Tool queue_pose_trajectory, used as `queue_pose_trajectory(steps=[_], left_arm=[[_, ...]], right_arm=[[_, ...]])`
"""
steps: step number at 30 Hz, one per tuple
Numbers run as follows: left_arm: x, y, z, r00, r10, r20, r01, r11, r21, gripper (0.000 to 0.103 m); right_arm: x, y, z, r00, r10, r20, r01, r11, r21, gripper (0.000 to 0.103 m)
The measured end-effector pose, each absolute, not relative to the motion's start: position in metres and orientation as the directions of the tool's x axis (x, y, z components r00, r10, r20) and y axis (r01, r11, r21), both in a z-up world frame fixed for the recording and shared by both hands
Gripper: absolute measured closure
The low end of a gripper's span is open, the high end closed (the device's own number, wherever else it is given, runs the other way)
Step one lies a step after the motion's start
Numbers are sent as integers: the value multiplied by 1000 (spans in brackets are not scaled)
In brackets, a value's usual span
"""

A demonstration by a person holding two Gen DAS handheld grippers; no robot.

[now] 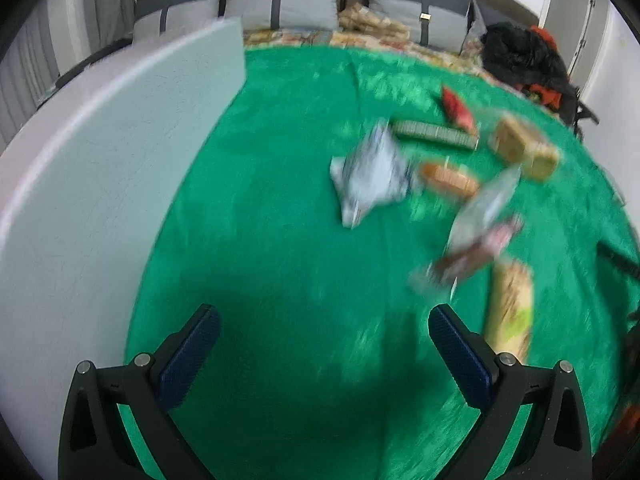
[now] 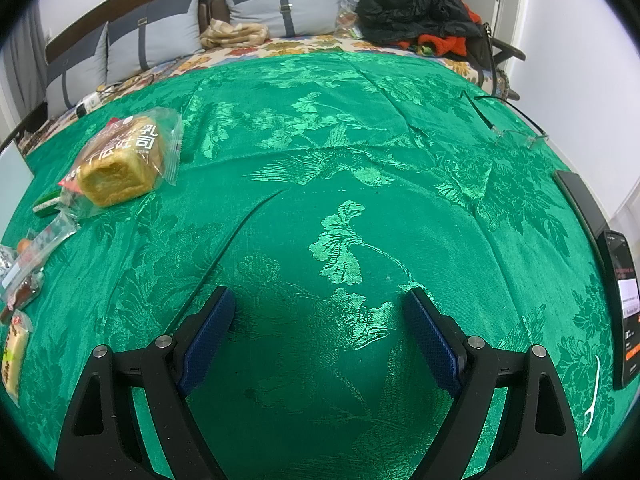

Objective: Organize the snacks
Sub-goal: 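Lower the left gripper around the white triangle pastry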

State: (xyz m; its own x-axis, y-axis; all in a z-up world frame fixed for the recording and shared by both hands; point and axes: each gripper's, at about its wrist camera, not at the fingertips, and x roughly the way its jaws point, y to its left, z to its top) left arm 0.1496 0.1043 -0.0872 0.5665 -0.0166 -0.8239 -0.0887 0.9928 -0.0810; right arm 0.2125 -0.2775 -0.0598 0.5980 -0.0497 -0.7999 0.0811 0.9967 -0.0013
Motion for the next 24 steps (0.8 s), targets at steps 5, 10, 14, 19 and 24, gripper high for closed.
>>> queue_pose_trajectory(steps=[5,10,14,19,24], left_arm=[[201,93,-75,544,15,-839,-46,999,-11,2],[233,89,-87,494,-6,-869,-19,1000,-17,17],[242,81,-95,500,-15,-866,20,1000,-5,36],[227,95,-89,539,-58,-840,-6,997,-73,74],[186,113,-84,542,-67,-838,-49,993,-111,74]], right_arm=[[213,-277,-60,598,-50,-800,81,997,-1,14],[213,-278,-60,598,-50,-800,81,997,-1,14],[213,-278,-60,598,-50,-800,81,997,-1,14],[213,-278,-60,598,-50,-800,81,997,-2,14],[213,-277,-60,597,-51,-801,82,997,-2,14]])
